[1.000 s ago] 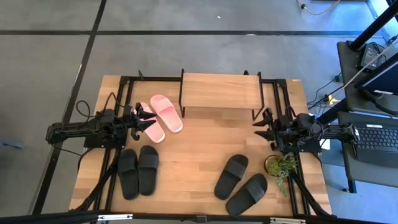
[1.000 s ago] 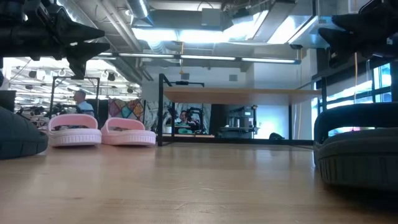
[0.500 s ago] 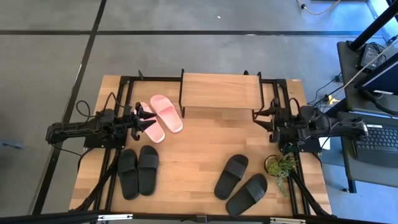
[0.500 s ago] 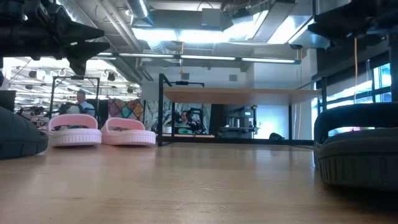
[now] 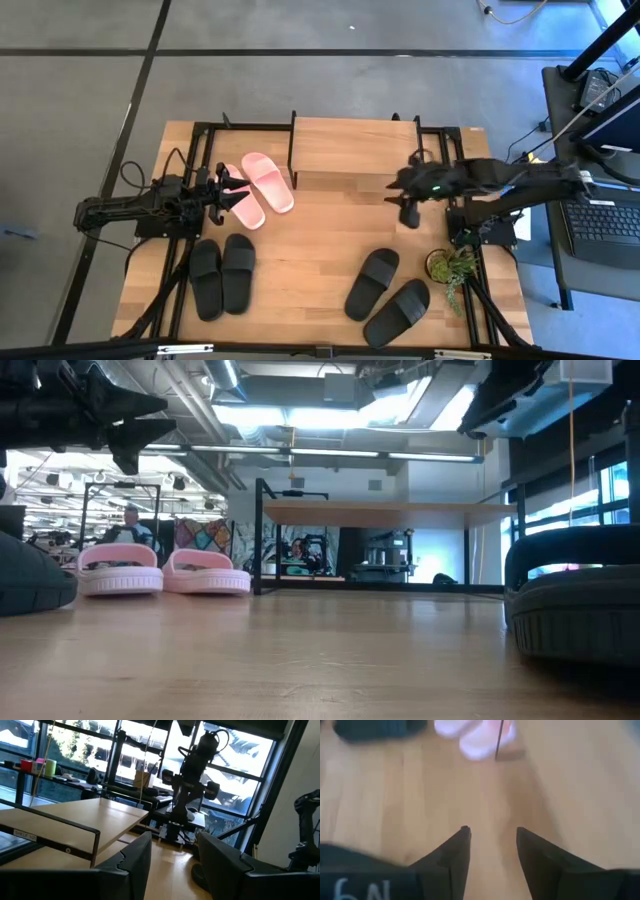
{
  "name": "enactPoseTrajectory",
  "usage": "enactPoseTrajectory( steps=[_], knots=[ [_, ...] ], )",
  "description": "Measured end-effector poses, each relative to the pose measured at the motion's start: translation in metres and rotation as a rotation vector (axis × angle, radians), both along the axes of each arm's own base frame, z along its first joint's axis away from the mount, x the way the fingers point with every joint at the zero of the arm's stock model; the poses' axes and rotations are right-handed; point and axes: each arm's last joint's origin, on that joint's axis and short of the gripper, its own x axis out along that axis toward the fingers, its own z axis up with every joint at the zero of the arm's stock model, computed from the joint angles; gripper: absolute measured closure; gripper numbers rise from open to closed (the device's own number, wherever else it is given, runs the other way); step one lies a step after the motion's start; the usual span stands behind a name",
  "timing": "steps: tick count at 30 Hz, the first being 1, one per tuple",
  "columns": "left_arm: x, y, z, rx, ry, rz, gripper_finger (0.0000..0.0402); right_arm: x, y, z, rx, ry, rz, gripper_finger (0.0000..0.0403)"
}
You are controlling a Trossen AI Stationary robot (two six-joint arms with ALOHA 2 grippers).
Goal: Pick and place slides into the shelf
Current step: Put the black slide on the shelf
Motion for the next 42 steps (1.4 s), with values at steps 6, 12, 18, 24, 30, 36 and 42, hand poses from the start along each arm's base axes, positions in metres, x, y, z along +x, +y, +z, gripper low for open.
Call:
enactPoseTrajectory(
  steps=[6, 12, 18, 24, 30, 36, 42],
  knots=[
    [0.0, 0.0, 0.0, 0.0, 0.001, 0.0, 0.0246, 0.034, 0.034, -0.008, 0.092, 0.294, -0.062, 0.0242],
    [0.0, 0.0, 0.0, 0.0, 0.001, 0.0, 0.0246, 0.055, 0.087, -0.01, 0.176, 0.425, -0.068, 0.0242],
    [0.0, 0.0, 0.0, 0.001, 0.001, 0.0, 0.0246, 0.061, 0.14, -0.017, 0.268, 0.466, -0.116, 0.0242],
    [0.0, 0.0, 0.0, 0.001, 0.001, 0.001, 0.0246, 0.053, 0.178, -0.032, 0.467, 0.589, -0.388, 0.0242],
    [0.0, 0.0, 0.0, 0.001, 0.001, 0.001, 0.0246, 0.042, 0.209, -0.05, 0.47, 0.667, -0.405, 0.0242],
    [0.0, 0.0, 0.0, 0.001, 0.001, 0.001, 0.0246, 0.041, 0.224, -0.062, 0.492, 0.722, -0.406, 0.0242],
    [0.0, 0.0, 0.0, 0.079, 0.014, 0.018, 0.0246, 0.042, 0.225, -0.065, 0.494, 0.73, -0.402, 0.023]
  ],
)
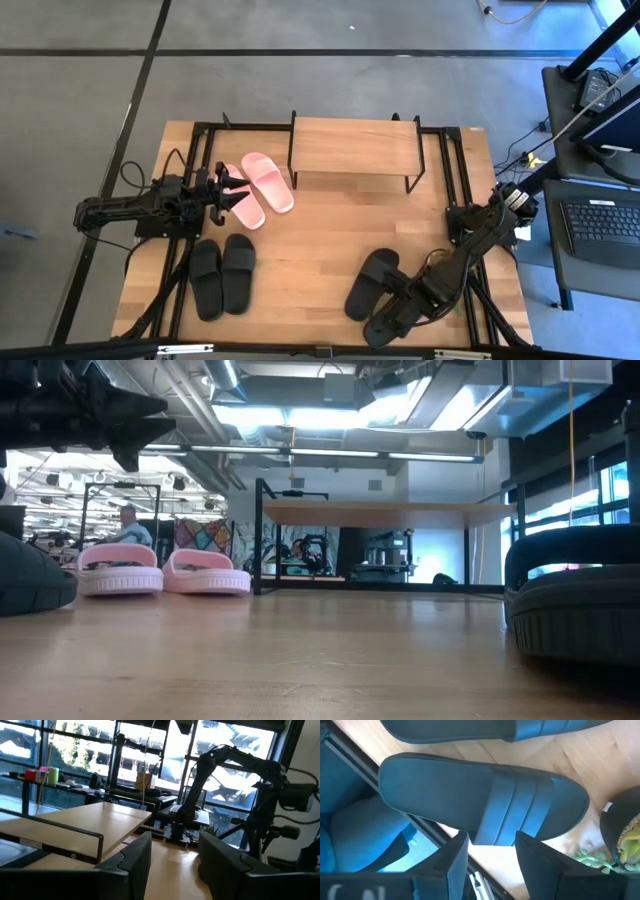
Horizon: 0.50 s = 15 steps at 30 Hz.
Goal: Pick and place slides into the shelf
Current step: Put the black slide on the shelf
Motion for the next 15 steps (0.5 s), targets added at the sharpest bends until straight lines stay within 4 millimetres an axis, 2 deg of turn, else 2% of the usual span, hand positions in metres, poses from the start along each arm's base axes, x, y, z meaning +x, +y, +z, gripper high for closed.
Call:
enactPoseTrajectory(
  steps=[9, 15],
  knots=[
    [0.0, 0.0, 0.0, 0.099, 0.017, 0.02, 0.0246, 0.0012, -0.0007, -0.0003, -0.032, -0.033, -0.005, 0.0142],
    [0.0, 0.0, 0.0, 0.099, 0.017, 0.02, 0.0246, 0.0083, 0.0061, 0.0014, 0.039, -0.108, -0.007, 0.0122]
  ],
)
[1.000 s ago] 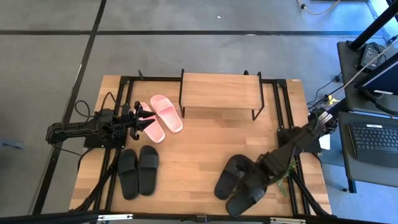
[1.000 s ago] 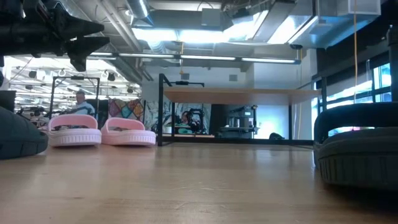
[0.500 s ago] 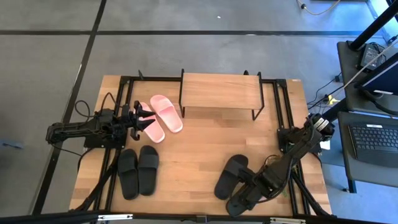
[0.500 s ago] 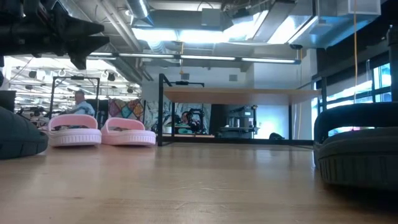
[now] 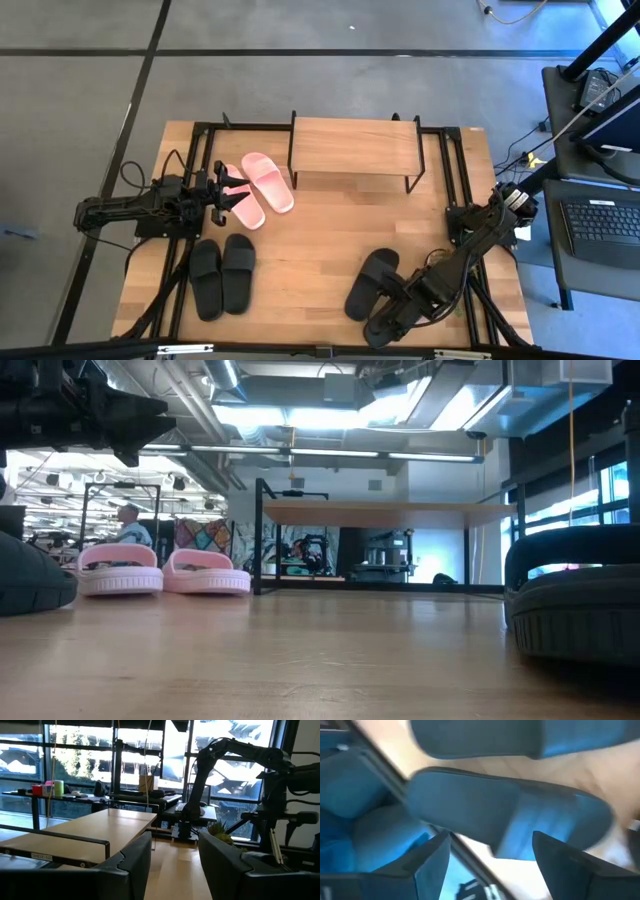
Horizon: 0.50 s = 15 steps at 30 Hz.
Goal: Pick and place slides into the shelf
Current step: Put the black slide on the shelf
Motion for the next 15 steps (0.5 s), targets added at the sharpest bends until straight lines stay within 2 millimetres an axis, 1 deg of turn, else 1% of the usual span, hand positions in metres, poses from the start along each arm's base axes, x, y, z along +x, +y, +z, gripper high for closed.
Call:
enactPoseTrajectory(
  steps=[2, 7, 15],
  knots=[
    [0.0, 0.0, 0.0, 0.0, 0.0, 0.0, 0.0246, 0.001, 0.001, -0.001, 0.004, -0.004, -0.001, 0.0126],
    [0.0, 0.0, 0.0, 0.0, 0.0, 0.0, 0.0246, 0.004, 0.004, -0.012, -0.022, 0.025, -0.002, 0.0141],
    [0.0, 0.0, 0.0, 0.0, 0.0, 0.0, 0.0246, 0.009, 0.011, -0.037, -0.025, 0.123, 0.008, 0.0168]
  ],
)
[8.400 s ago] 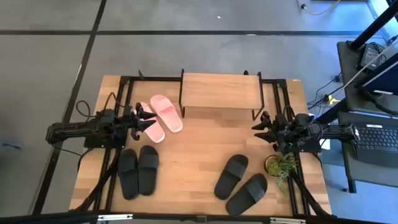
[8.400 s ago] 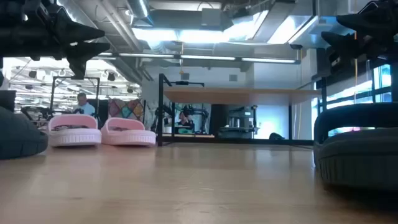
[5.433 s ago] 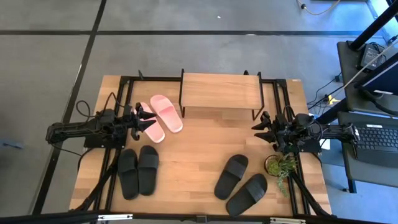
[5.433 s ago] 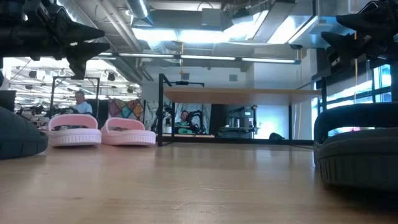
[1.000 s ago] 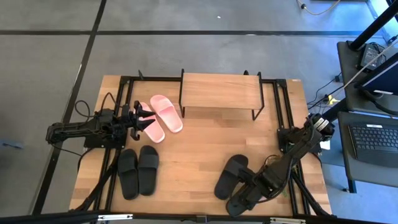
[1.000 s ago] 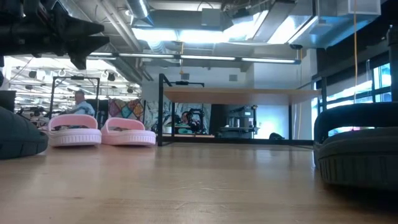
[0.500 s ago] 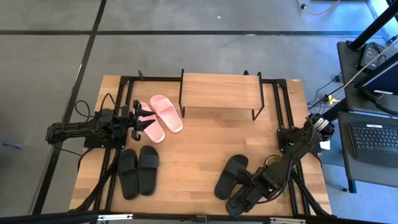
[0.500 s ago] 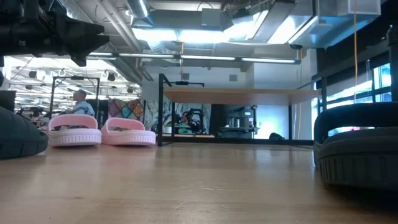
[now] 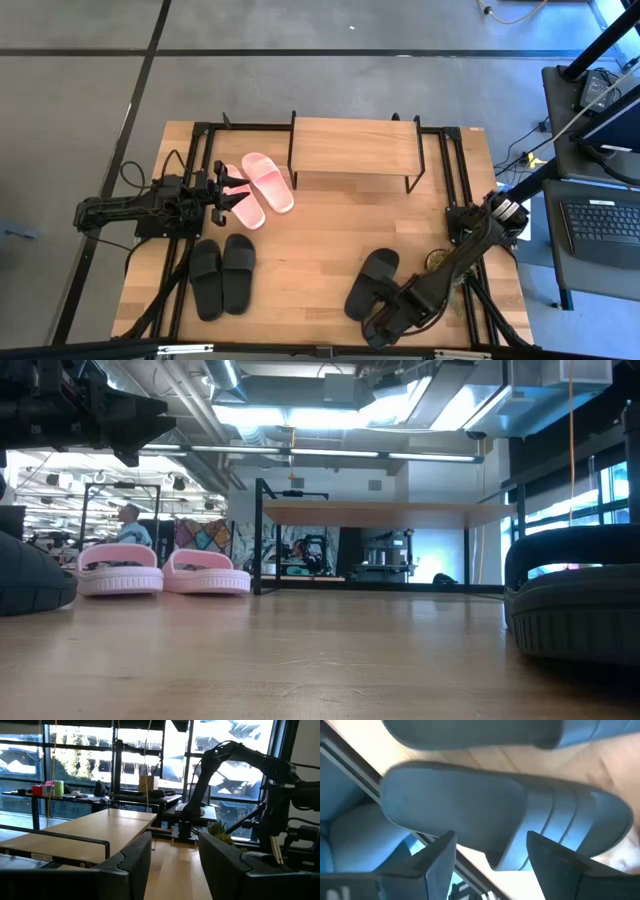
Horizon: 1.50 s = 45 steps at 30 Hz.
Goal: Pick and place slides into the shelf
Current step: Put the black slide on the shelf
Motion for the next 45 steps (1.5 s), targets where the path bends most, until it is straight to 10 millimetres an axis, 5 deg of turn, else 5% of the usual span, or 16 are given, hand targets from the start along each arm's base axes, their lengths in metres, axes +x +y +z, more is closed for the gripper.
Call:
enactPoseTrajectory(
  steps=[15, 35, 45],
  knots=[
    [0.0, 0.0, 0.0, 0.001, 0.0, 0.0, 0.0246, -0.005, -0.001, -0.015, -0.019, 0.163, 0.005, 0.0231],
    [0.0, 0.0, 0.0, 0.001, 0.0, 0.0, 0.0246, -0.012, -0.008, -0.036, -0.193, 0.326, 0.0, 0.0239],
    [0.0, 0.0, 0.0, 0.001, 0.0, 0.001, 0.0246, -0.014, -0.01, -0.036, -0.214, 0.346, 0.001, 0.0296]
  ],
)
